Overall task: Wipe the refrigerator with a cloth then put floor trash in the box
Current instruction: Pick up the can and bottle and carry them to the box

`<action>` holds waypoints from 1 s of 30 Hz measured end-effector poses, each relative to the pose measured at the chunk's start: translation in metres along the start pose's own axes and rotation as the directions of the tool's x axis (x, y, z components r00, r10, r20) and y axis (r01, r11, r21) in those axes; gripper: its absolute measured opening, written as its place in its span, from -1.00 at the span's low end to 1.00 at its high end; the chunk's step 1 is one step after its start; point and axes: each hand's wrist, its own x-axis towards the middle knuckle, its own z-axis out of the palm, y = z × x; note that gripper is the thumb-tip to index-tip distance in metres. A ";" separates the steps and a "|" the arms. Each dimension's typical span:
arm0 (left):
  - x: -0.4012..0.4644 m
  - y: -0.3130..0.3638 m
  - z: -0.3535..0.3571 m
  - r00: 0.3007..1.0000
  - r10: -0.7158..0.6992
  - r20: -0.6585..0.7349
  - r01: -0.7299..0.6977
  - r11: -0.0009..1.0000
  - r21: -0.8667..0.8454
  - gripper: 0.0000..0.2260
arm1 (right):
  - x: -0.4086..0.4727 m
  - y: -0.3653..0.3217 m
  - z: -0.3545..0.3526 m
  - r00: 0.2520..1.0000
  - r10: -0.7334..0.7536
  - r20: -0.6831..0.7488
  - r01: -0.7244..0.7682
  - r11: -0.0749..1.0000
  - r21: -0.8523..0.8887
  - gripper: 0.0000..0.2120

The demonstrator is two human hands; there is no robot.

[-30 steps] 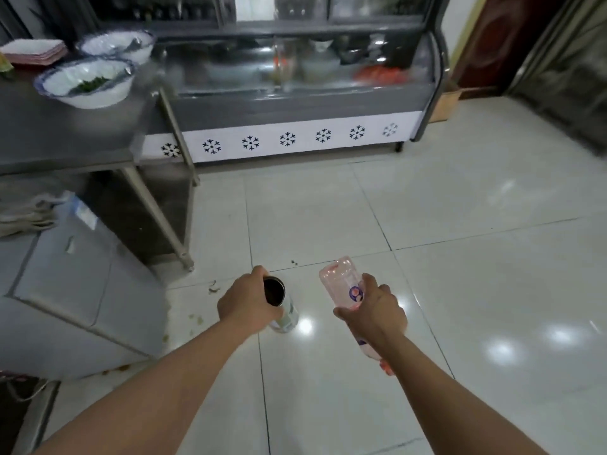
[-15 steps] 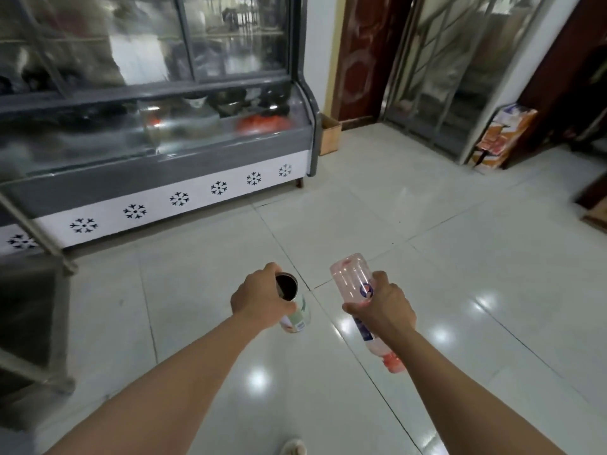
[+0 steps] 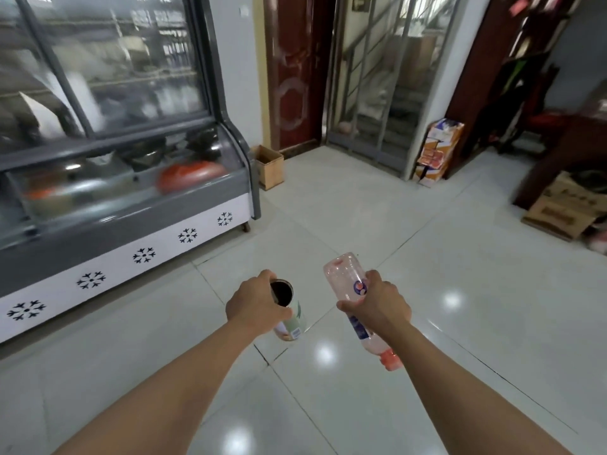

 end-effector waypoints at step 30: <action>0.646 0.210 -0.033 0.984 -0.131 -0.116 0.126 0.991 -0.053 -0.53 | 0.691 -0.158 -0.122 0.986 -0.164 0.016 0.165 0.984 -0.069 -0.38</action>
